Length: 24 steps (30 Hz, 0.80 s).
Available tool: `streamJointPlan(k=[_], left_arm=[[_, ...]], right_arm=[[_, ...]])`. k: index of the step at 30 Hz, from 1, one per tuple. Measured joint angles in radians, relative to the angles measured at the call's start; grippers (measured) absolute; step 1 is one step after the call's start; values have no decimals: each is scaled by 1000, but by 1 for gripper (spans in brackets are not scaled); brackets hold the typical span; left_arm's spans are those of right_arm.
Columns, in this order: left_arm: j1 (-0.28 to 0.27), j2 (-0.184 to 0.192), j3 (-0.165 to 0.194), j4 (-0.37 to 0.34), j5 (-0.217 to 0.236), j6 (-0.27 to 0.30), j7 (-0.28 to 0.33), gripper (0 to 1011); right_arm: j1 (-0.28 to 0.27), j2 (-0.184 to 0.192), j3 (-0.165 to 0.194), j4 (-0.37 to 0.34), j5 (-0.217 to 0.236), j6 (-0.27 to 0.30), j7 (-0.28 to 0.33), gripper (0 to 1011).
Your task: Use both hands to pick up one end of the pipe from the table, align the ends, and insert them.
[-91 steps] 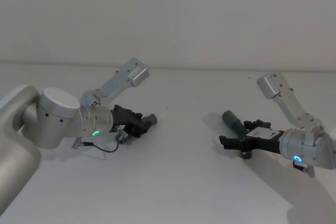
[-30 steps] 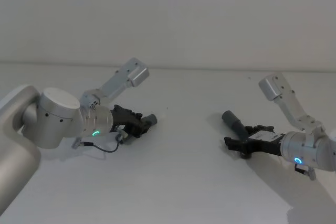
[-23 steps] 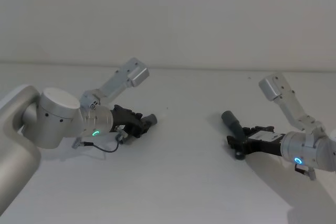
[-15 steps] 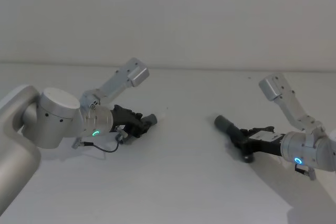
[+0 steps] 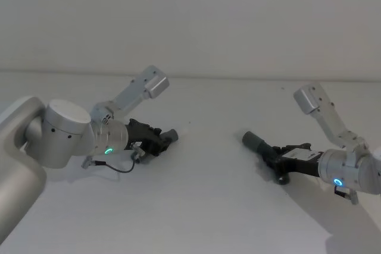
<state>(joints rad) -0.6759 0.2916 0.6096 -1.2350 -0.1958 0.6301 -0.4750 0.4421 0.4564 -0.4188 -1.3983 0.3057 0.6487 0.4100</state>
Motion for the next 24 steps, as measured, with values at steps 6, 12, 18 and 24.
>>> streamJointPlan(k=[6,12,18,24], left_arm=[[0,0,1,0,3,-1,0,330],[-4,1,9,-1,16,-16,-1,330],[-21,0,18,-6,26,-45,-19,330],[-47,-4,22,-8,27,-77,-51,330]], right_arm=[[-1,-1,1,-1,0,-1,-1,282],[-15,-6,13,-15,0,-19,-10,282],[-36,-12,34,-40,2,-64,-26,282],[-55,-15,57,-67,6,-124,-38,282]])
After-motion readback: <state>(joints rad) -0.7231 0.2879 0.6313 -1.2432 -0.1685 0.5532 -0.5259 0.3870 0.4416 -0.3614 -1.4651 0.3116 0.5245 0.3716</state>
